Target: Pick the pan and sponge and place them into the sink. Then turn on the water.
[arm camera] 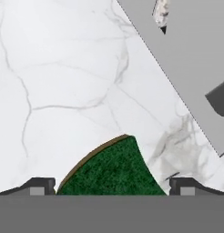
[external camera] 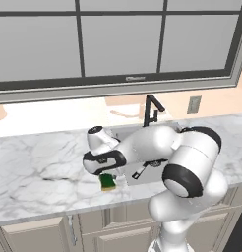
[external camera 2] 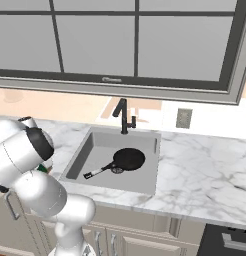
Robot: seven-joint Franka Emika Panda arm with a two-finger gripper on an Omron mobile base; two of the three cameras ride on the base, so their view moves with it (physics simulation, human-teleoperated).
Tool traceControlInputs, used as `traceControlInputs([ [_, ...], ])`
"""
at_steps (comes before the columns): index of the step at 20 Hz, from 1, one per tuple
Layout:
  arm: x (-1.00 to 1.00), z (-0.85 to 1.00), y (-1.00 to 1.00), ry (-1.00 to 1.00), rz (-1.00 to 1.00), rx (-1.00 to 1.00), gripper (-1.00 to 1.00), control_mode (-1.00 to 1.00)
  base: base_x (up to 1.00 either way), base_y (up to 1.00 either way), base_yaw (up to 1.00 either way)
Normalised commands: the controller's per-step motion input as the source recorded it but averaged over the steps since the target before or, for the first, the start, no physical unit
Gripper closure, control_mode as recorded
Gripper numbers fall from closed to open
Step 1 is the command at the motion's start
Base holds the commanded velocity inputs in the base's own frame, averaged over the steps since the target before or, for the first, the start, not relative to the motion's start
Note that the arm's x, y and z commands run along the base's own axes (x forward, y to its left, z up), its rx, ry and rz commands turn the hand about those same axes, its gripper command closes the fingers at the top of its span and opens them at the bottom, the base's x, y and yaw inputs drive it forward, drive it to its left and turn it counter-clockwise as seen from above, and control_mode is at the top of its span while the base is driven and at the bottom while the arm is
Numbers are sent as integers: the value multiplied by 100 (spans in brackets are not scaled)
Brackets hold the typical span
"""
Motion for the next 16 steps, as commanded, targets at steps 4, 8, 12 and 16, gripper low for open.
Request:
traceControlInputs([
  [4,-16,11,-13,0,9,0,-100,-100,0,0,0],
  [8,-10,6,-24,0,18,0,-100,-100,0,0,0],
  [12,-14,2,-19,0,24,0,-100,-100,0,0,0],
  [16,-21,0,-3,0,27,2,-100,-100,0,0,0],
])
